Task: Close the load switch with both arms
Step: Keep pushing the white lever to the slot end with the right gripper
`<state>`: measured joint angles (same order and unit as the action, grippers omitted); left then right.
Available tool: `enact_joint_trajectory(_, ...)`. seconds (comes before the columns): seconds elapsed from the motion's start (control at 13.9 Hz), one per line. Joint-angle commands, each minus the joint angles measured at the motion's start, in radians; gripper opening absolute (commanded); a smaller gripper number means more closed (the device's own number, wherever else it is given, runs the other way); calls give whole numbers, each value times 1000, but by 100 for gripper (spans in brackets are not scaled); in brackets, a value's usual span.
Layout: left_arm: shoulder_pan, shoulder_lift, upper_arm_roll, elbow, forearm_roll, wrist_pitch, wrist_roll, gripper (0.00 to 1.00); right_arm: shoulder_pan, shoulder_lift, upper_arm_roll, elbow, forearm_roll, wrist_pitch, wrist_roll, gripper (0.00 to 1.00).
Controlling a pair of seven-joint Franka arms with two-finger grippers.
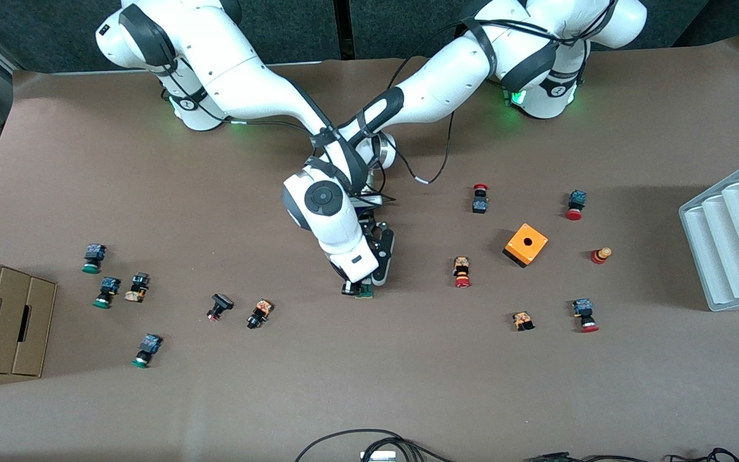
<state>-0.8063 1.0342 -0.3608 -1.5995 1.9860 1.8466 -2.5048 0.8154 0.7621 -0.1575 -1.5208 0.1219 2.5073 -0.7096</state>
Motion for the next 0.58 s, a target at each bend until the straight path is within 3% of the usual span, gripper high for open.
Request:
enact_joint_trajectory(0.0, -8, 23, 8, 4, 8, -20, -20, 71, -1, 43, -5, 50, 10, 22, -4, 38)
enact_joint_trajectory(0.5, -8, 23, 9, 4, 8, -20, -20, 71, -4, 62, -5, 76, 10, 22, -4, 38)
